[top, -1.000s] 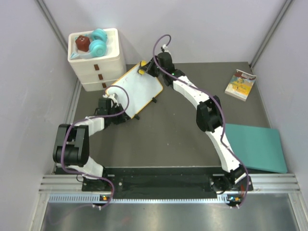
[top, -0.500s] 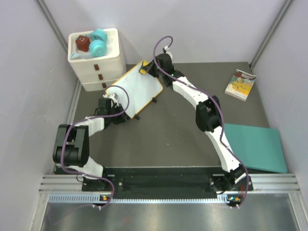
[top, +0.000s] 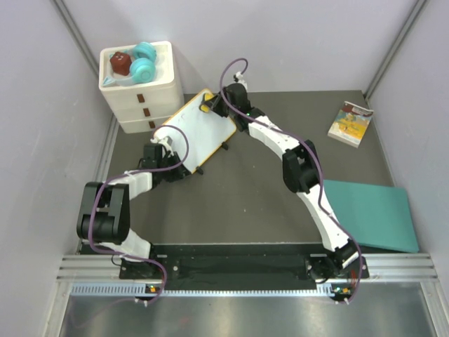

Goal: Erase the whiteboard

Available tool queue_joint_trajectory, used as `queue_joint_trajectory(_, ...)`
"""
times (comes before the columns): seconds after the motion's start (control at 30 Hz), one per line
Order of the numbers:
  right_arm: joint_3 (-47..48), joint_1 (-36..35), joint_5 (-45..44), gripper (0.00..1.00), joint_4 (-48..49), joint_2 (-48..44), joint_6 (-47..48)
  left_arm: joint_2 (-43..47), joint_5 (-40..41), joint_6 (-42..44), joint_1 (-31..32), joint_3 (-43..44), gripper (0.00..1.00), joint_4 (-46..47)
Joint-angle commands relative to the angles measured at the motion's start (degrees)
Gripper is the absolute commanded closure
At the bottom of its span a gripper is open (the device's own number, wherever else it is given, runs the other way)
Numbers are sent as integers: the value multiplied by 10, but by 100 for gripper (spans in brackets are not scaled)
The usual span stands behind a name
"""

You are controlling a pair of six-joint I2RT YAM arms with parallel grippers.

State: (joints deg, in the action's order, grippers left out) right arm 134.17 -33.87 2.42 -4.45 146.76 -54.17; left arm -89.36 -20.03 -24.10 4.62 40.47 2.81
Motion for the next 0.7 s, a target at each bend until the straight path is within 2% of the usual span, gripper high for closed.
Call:
queue_joint_trajectory(0.0, -45, -32, 35, 100, 26, -13, 3, 9, 52, 41, 5, -14, 93, -38)
queue_joint_trajectory(0.17, -73, -42, 45, 100, 37, -23, 5, 9, 54, 41, 5, -13, 93, -39)
queue_joint_trajectory(0.3, -59, -32, 30, 100, 5, -27, 27, 9, 57, 41, 6, -12, 94, -40)
queue_joint_trajectory(0.57, -7, -16, -14, 100, -202, -48, 132, 9, 61, 42, 10, -11, 94, -41)
queue_joint_trajectory(0.67, -34, -15, -18, 100, -215, -66, 165, 9, 62, 42, 12, -11, 94, -42)
